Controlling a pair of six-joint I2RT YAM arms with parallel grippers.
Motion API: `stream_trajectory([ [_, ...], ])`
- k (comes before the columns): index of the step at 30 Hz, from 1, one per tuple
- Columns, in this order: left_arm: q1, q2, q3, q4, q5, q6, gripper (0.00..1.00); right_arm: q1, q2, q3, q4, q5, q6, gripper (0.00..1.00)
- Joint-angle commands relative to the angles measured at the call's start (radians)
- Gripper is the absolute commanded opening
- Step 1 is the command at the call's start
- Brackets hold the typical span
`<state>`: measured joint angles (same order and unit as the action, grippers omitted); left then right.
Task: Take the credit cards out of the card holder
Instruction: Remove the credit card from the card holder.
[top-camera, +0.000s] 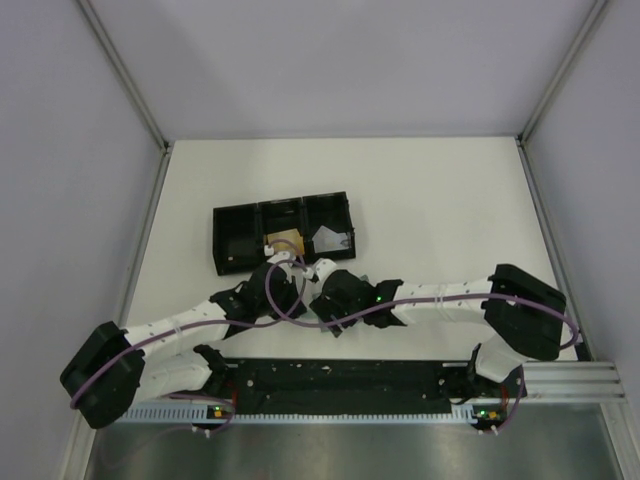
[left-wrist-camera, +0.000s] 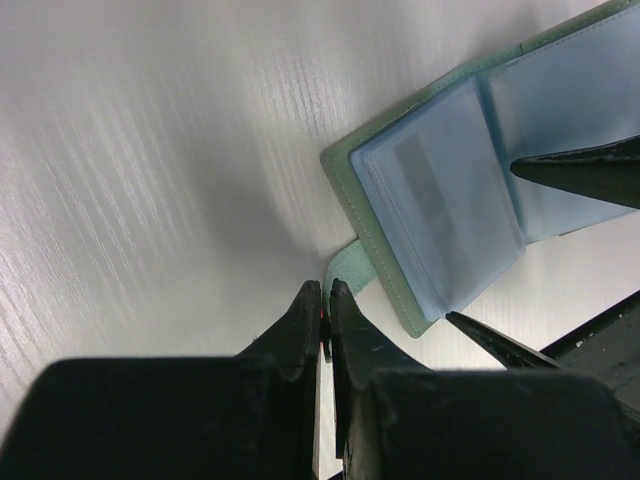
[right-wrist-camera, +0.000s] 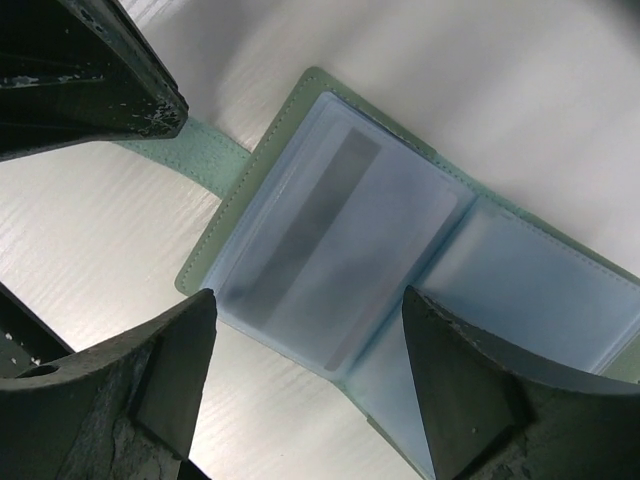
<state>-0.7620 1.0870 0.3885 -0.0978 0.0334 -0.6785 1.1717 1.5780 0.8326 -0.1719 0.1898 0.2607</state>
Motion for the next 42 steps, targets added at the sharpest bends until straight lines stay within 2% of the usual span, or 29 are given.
stream_trajectory([
  [1, -0.005, 0.001, -0.01, 0.032, 0.022, 0.005, 0.0, 0.019, 0.022, 0.049, 0.005, -0.009, -0.024, 0.74],
  [7, -0.005, -0.009, -0.008, 0.018, 0.017, 0.004, 0.0, 0.019, 0.042, 0.057, -0.035, 0.026, -0.031, 0.73],
  [10, -0.005, -0.018, -0.005, -0.002, 0.007, 0.007, 0.0, 0.019, 0.034, 0.053, -0.047, 0.063, -0.031, 0.67],
  [16, -0.005, -0.025, 0.007, -0.046, -0.015, 0.019, 0.0, 0.019, -0.001, 0.051, -0.058, 0.089, -0.025, 0.5],
  [20, -0.005, -0.03, 0.009, -0.063, -0.02, 0.023, 0.0, 0.014, -0.029, 0.054, -0.061, 0.123, -0.024, 0.32],
  [21, -0.005, -0.03, 0.01, -0.065, -0.02, 0.025, 0.0, 0.011, -0.032, 0.054, -0.063, 0.128, -0.025, 0.3],
  [27, -0.003, -0.041, 0.015, -0.088, -0.024, 0.033, 0.0, -0.033, -0.067, 0.028, -0.074, 0.195, 0.018, 0.32],
  [32, -0.003, -0.049, 0.018, -0.102, -0.024, 0.037, 0.0, -0.108, -0.153, -0.029, -0.09, 0.278, 0.09, 0.48],
  [36, -0.005, -0.045, 0.024, -0.1, -0.024, 0.04, 0.0, -0.153, -0.219, -0.058, -0.112, 0.301, 0.104, 0.49],
  [39, -0.003, -0.049, 0.027, -0.1, -0.02, 0.042, 0.0, -0.147, -0.269, -0.047, -0.101, 0.203, 0.065, 0.49],
  [42, -0.003, -0.052, 0.03, -0.1, -0.02, 0.042, 0.0, -0.113, -0.315, -0.055, -0.013, 0.093, 0.012, 0.5],
])
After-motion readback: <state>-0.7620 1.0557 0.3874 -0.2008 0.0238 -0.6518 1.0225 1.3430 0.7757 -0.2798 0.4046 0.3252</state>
